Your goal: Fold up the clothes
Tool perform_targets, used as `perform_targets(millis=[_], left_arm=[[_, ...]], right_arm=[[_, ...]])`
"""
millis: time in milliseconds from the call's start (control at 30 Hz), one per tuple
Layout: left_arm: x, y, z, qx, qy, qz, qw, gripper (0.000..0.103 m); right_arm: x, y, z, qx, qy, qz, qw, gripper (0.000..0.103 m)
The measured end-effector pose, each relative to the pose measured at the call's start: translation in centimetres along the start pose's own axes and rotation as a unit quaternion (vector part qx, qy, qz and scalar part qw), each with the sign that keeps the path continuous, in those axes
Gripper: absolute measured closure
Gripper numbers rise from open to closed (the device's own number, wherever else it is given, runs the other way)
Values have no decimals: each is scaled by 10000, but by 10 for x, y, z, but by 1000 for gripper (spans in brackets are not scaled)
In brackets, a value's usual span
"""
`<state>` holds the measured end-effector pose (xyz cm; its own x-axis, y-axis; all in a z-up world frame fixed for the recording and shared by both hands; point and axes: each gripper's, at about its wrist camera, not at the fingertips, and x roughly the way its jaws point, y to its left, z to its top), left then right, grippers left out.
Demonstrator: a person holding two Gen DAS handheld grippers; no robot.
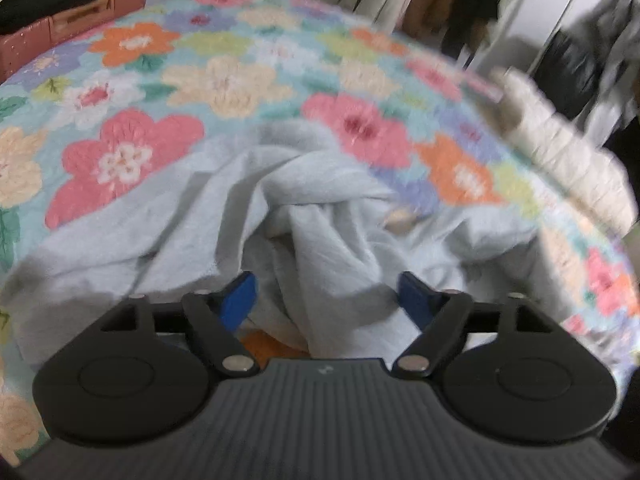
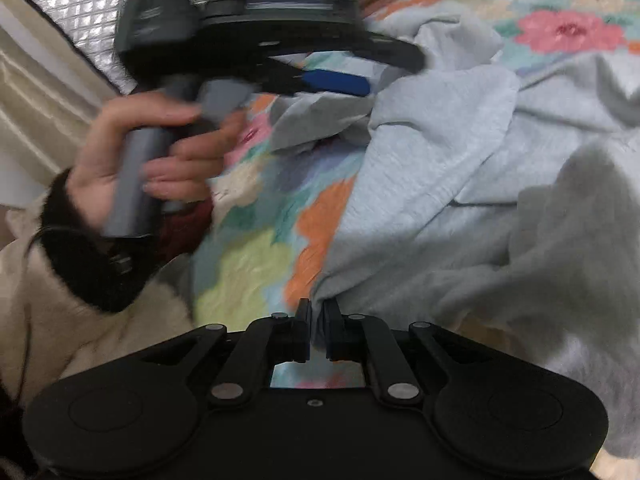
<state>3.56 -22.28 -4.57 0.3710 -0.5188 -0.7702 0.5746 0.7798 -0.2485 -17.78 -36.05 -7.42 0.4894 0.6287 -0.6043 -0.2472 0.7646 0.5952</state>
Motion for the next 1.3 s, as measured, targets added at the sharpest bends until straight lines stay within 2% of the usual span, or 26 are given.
perform_targets(millis=[100,133,200,267,300,433,500,567,633,700,767,833,933,1000,1033,1067,1100,1133,1167,1200,1300], left_arm=[[15,-9,-9,360,43,404,9985,20],[18,-11,-12,433,-3,450,9980,25],[17,-14,-16,491,-137,468,9976,77],[3,-16,-15,508,-342,436,9972,89],[-8,-16,-13,461,-498,380,9970,90],[-71,-6,-9,179,-1395,141,9900,91],[-97,0,-16,-1,-1653,-37,9862,92],[-104,7,-29,-257,-1445,-183,9890,90],[-92,12,-43,-387,-759,-131,9963,89],[-77,19,-60,-506,-125,-36,9986,89],[-74,27,-76,-602,118,38,9981,89],[-94,38,-81,-821,-219,283,9960,89],[-124,57,-81,-1155,-783,601,9884,89],[-134,74,-75,-1336,-934,644,9845,88],[-136,82,-71,-1413,-966,660,9830,87],[-134,90,-65,-1459,-949,718,9821,81],[-131,98,-59,-1478,-937,826,9811,69],[-126,105,-53,-1481,-899,932,9805,60],[-120,112,-49,-1486,-793,1020,9804,44],[-113,120,-46,-1499,-654,1100,9804,38],[-90,145,-41,-1608,-182,1265,9787,37]], right_arm=[[-3,4,-12,-4,88,42,10000,94],[-4,4,-17,34,80,25,10000,94],[-6,2,-25,164,74,6,9998,94],[-9,0,-26,242,66,-172,9995,94],[-12,1,-26,237,66,-263,9994,94],[-25,3,-21,177,60,-603,9980,94],[-33,5,-17,93,50,-746,9972,94],[-37,2,-15,34,117,-833,9964,94],[-37,-2,-14,44,212,-939,9953,94],[-37,-5,-14,60,271,-991,9947,94],[-40,-7,-11,24,299,-1045,9941,93],[-49,-6,-7,-47,264,-1167,9928,93],[-71,-6,8,-54,40,-1358,9907,90],[-84,-6,20,-73,-157,-1496,9886,89],[-91,-6,26,-80,-258,-1565,9873,84],[-100,-8,33,-60,-395,-1633,9858,73],[-108,-10,40,-23,-533,-1699,9840,68],[-114,-13,47,-14,-646,-1829,9810,57],[-117,-16,53,-55,-717,-2057,9760,46],[-118,-19,58,-136,-721,-2338,9695,43],[-116,-32,70,-277,-626,-2930,9536,43]])
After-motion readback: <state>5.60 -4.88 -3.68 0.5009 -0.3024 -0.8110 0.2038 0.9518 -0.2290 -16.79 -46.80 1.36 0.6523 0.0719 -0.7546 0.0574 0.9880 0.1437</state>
